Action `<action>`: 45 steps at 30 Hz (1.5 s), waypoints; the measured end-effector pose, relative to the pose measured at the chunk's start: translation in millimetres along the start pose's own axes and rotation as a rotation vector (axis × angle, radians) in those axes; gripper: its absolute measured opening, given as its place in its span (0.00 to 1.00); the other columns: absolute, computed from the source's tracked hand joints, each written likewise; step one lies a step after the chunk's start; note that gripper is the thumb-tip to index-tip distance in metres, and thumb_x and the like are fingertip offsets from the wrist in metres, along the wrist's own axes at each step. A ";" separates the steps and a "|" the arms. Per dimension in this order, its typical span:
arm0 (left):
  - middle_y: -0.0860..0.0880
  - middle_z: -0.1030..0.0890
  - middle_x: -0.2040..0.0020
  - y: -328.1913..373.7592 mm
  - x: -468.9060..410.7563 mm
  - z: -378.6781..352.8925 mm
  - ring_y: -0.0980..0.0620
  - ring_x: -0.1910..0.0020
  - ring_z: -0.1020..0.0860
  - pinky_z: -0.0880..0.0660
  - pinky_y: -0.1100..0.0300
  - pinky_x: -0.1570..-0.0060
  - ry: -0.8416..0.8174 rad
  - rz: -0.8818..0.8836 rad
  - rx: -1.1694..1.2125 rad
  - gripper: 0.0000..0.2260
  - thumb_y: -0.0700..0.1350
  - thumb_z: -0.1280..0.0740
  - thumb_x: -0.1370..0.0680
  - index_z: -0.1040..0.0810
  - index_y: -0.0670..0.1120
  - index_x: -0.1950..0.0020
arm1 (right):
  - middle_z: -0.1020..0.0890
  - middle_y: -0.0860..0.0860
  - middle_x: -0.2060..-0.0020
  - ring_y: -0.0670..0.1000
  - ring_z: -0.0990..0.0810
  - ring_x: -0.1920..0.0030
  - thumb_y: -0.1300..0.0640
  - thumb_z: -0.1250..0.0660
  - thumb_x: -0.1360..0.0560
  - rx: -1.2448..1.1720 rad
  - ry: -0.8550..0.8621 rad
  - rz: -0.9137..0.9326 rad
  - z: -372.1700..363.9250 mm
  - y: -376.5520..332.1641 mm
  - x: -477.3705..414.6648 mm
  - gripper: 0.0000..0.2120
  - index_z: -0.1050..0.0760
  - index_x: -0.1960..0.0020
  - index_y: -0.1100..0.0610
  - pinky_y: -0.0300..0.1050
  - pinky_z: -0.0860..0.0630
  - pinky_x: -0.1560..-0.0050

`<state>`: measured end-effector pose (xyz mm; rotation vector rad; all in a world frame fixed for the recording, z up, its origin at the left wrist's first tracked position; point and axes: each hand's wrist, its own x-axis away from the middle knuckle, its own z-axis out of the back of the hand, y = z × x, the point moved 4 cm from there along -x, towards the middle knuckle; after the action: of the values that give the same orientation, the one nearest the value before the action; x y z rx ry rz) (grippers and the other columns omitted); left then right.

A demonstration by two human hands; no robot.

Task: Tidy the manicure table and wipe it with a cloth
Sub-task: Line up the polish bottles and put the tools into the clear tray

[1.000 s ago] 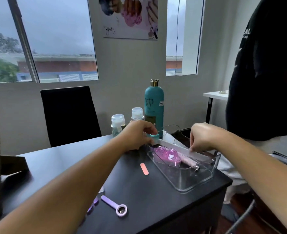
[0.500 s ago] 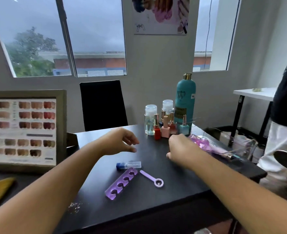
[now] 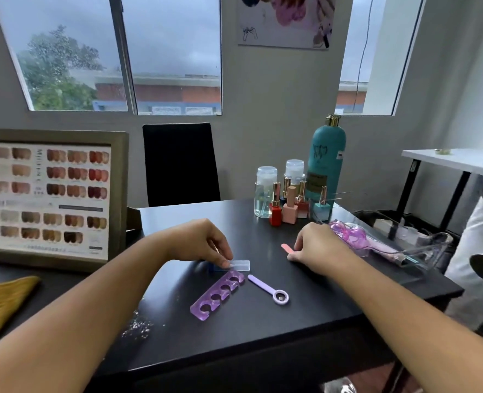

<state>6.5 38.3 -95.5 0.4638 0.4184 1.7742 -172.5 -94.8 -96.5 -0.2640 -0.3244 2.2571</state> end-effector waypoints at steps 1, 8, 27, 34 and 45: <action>0.55 0.16 0.62 0.1 -0.3 -0.2 0.58 0.60 0.19 0.24 0.63 0.53 -0.004 0.004 -0.020 0.05 0.47 0.24 0.33 0.16 0.53 0.58 | 0.16 0.57 0.54 0.55 0.19 0.52 0.51 0.27 0.29 0.003 -0.004 -0.008 -0.2 -0.7 -0.3 0.14 0.18 0.52 0.63 0.47 0.22 0.51; 0.58 0.17 0.65 0.4 -2.8 -0.5 0.64 0.68 0.22 0.27 0.70 0.63 0.055 -0.014 -0.090 0.03 0.46 0.25 0.32 0.17 0.53 0.62 | 0.15 0.56 0.56 0.52 0.18 0.55 0.58 0.28 0.31 -0.073 -0.079 0.032 -1.3 -9.4 -1.3 0.08 0.17 0.55 0.61 0.45 0.20 0.56; 0.56 0.22 0.62 152.9 -130.0 -7.4 0.58 0.63 0.25 0.32 0.67 0.58 0.424 -0.354 -0.129 0.04 0.47 0.30 0.27 0.18 0.49 0.55 | 0.18 0.44 0.64 0.43 0.21 0.61 0.56 0.26 0.30 -0.057 0.019 0.119 113.9 126.2 -38.8 0.03 0.18 0.62 0.48 0.37 0.26 0.59; 0.51 0.17 0.55 158.2 -160.1 -31.6 0.54 0.59 0.23 0.26 0.60 0.56 0.337 -0.327 -0.321 0.07 0.47 0.31 0.28 0.18 0.48 0.51 | 0.21 0.41 0.69 0.40 0.25 0.66 0.49 0.25 0.31 0.158 -0.015 0.220 90.6 128.0 -65.0 0.05 0.17 0.60 0.50 0.35 0.32 0.65; 0.54 0.18 0.57 135.6 -108.7 -0.7 0.55 0.59 0.23 0.31 0.66 0.57 0.455 -0.327 -0.208 0.06 0.46 0.29 0.30 0.17 0.51 0.54 | 0.18 0.38 0.65 0.32 0.23 0.65 0.57 0.25 0.30 -0.177 0.121 0.305 107.8 98.6 -40.5 0.05 0.17 0.59 0.48 0.22 0.32 0.68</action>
<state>-81.4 -99.7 -37.0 -0.1574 0.5825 1.5721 -248.1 -203.4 -22.6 -0.5736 -0.4449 2.4995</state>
